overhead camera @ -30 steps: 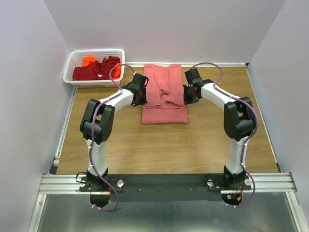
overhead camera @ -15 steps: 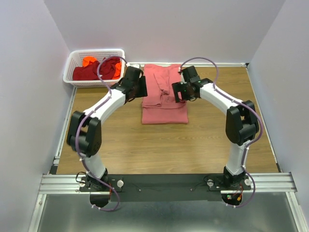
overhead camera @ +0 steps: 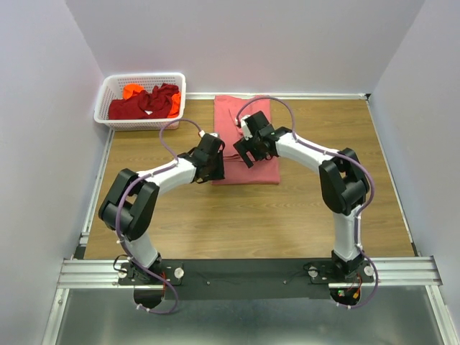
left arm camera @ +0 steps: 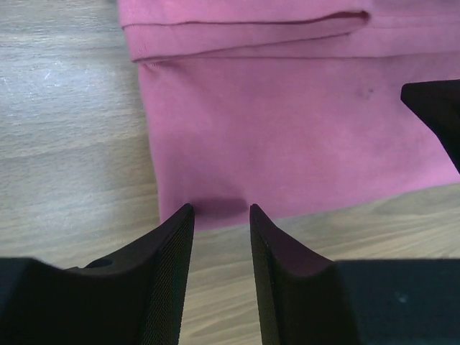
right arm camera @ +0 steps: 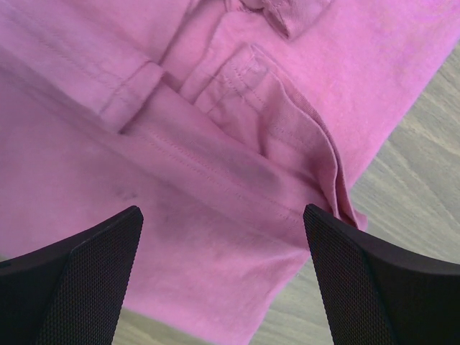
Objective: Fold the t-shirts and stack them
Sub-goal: Fold the tshirt
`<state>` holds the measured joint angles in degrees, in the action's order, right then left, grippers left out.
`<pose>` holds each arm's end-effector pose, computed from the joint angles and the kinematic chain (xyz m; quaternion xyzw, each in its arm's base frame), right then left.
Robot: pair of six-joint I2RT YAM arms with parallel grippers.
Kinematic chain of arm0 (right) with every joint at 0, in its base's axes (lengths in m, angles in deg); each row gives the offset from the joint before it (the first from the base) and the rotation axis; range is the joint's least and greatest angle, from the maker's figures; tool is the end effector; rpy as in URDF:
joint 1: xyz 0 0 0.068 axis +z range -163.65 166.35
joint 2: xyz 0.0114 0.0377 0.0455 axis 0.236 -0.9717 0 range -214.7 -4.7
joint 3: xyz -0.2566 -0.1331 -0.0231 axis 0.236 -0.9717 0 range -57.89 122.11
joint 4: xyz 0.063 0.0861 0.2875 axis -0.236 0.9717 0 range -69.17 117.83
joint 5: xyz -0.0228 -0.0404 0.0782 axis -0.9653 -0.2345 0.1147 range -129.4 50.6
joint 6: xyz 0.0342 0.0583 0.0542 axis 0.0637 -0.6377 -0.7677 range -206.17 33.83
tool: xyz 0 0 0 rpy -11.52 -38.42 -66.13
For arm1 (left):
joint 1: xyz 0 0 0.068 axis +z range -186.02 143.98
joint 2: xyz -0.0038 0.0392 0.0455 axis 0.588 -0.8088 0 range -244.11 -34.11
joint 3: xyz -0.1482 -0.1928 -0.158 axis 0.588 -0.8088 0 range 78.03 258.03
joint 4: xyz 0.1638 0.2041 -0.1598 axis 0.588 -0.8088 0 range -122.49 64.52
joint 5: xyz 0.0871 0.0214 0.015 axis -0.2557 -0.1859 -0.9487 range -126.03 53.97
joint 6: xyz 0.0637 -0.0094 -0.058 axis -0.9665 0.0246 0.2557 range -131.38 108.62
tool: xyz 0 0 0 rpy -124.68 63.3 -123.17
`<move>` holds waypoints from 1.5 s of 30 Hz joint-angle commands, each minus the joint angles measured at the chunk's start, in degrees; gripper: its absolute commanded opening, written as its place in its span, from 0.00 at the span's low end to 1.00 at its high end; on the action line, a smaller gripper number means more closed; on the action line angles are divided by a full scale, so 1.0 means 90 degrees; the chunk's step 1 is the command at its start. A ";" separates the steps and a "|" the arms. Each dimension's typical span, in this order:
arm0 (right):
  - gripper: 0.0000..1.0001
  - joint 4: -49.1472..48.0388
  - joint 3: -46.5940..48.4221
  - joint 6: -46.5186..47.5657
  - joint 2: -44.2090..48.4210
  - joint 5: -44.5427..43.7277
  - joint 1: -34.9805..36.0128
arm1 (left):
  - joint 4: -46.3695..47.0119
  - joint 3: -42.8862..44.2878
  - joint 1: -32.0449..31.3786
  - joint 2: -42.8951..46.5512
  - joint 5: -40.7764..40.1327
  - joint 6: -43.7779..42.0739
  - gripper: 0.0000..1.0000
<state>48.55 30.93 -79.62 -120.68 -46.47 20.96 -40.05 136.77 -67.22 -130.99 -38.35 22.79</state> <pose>0.4313 0.2862 0.1637 -0.3171 0.8974 0.0159 0.3064 0.3542 -0.2109 0.1398 -0.0311 0.9468 -0.1564 0.2795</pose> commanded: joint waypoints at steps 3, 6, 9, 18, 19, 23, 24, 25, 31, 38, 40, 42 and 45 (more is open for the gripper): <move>1.00 -0.0346 0.0190 0.0278 -0.0452 -0.0445 0.0090 | 0.0447 -0.0032 -0.0097 -0.0241 0.0034 0.0060 0.45; 1.00 -0.0444 0.0258 0.0279 -0.0628 -0.0688 0.0090 | 0.0427 -0.0159 -0.0107 -0.0280 0.0024 0.0051 0.45; 1.00 -0.0580 0.0375 0.0356 -0.0784 -0.1088 0.0080 | 0.0359 -0.0286 -0.0107 -0.0319 -0.0054 0.0051 0.45; 1.00 -0.0717 0.1400 0.0542 -0.1360 -0.1812 -0.0047 | 0.0261 -0.0491 -0.0108 -0.0388 -0.0239 -0.0008 0.44; 1.00 -0.0708 0.1536 0.0552 -0.1438 -0.1841 -0.0105 | 0.0242 -0.0511 -0.0107 -0.0388 -0.0278 -0.0027 0.44; 1.00 -0.0717 0.2278 0.0435 -0.1994 -0.2095 -0.0426 | 0.0212 -0.0579 -0.0108 -0.0359 -0.0279 -0.0028 0.44; 1.00 -0.0727 0.2464 0.0319 -0.2189 -0.2134 -0.0505 | 0.0222 -0.0599 -0.0117 -0.0330 -0.0278 -0.0028 0.44; 1.00 -0.0708 0.2688 0.0289 -0.2230 -0.2163 -0.0573 | 0.0212 -0.0609 -0.0108 -0.0320 -0.0269 -0.0028 0.44; 0.99 -0.0708 0.2340 -0.0247 -0.1228 -0.1511 -0.0681 | 0.0134 -0.0638 -0.0108 -0.0202 -0.0230 -0.0057 0.44; 0.86 -0.0717 0.0059 -0.1721 0.0483 0.0618 -0.0740 | -0.0051 -0.1037 -0.0166 0.0187 -0.0064 0.0050 0.44; 0.83 -0.0727 -0.0403 -0.1928 0.0815 0.0940 -0.0740 | -0.0110 -0.1252 -0.0215 0.0383 0.0004 0.0138 0.44; 0.82 -0.0756 -0.0806 -0.2220 0.1274 0.1399 -0.0740 | -0.0120 -0.1478 -0.0283 0.0744 0.0112 0.0284 0.44; 0.77 -0.0980 -0.1673 -0.2581 0.1830 0.2256 -0.0740 | -0.0197 -0.1751 -0.0313 0.1338 0.0122 0.0431 0.48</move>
<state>40.77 22.86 -95.86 -108.40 -38.79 14.10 -36.36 124.07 -69.32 -123.95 -38.14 24.43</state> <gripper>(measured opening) 0.789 0.453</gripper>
